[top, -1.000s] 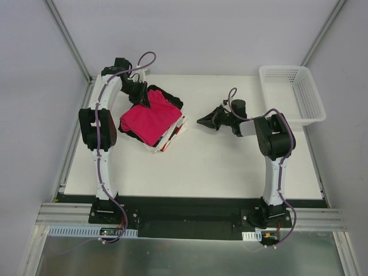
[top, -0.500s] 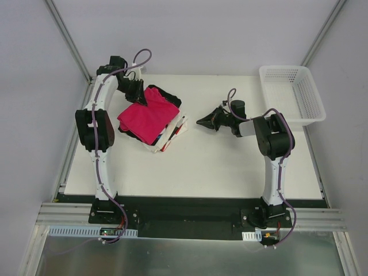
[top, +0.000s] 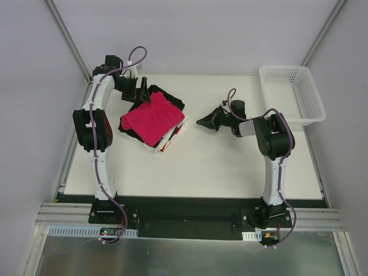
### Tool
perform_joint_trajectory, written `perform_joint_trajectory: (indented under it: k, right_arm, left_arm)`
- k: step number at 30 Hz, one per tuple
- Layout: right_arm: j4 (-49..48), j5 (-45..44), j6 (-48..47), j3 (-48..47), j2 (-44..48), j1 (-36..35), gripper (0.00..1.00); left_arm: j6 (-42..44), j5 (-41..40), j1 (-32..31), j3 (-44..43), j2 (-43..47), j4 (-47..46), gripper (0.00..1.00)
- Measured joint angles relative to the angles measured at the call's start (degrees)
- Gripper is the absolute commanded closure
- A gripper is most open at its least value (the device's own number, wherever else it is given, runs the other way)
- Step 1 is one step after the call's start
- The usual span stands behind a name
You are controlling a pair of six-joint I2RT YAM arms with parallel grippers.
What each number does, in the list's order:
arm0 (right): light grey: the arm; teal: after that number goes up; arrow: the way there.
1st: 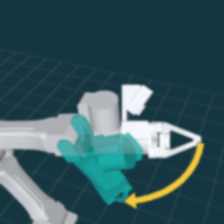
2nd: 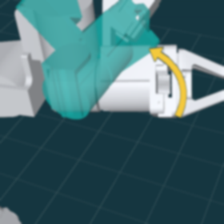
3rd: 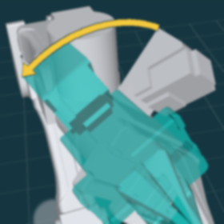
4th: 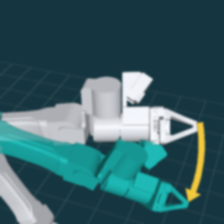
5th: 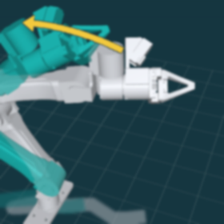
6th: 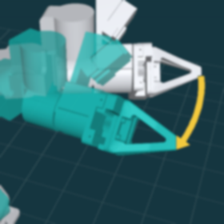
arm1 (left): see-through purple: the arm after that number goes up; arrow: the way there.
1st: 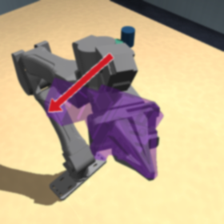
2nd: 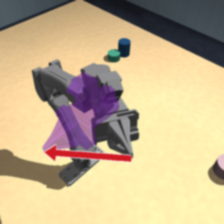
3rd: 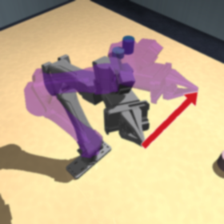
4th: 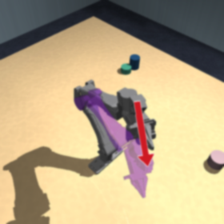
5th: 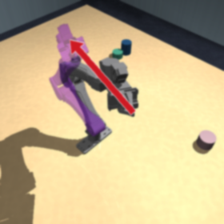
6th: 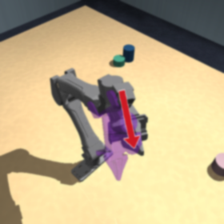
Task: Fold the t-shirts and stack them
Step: Smooth out wrinkles on the folded tshirt
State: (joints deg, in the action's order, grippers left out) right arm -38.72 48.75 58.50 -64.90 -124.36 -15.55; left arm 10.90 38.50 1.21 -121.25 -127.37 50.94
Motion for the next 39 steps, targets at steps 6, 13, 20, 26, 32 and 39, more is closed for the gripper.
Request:
perform_joint_trajectory:
  k: [6,13,20,26,32,39]
  right_arm:
    - [-0.1,0.2,0.0,0.0,0.0,0.2,0.99]
    - [-1.7,0.2,1.4,0.0,0.0,0.0,0.96]
    - [-2.1,0.2,1.8,0.0,0.0,-1.1,0.98]
    - [-2.1,0.2,1.9,0.0,0.0,-1.4,0.99]
    - [-2.2,0.2,1.9,0.0,0.0,-1.4,0.99]
    - [-2.3,0.2,2.0,0.0,0.0,-1.2,0.99]
  left_arm:
    - [-0.6,0.1,0.0,0.0,0.0,-1.2,0.01]
    - [-1.3,0.3,0.0,0.3,0.0,-1.9,0.01]
    - [-2.9,1.6,-0.1,-1.4,0.0,-2.4,0.01]
    - [-3.3,1.5,-1.3,-3.3,0.0,-3.1,0.01]
    - [-3.2,1.3,-4.3,-2.1,0.0,-3.2,0.01]
    - [-3.2,1.3,-5.3,-1.6,-1.8,-3.2,0.01]
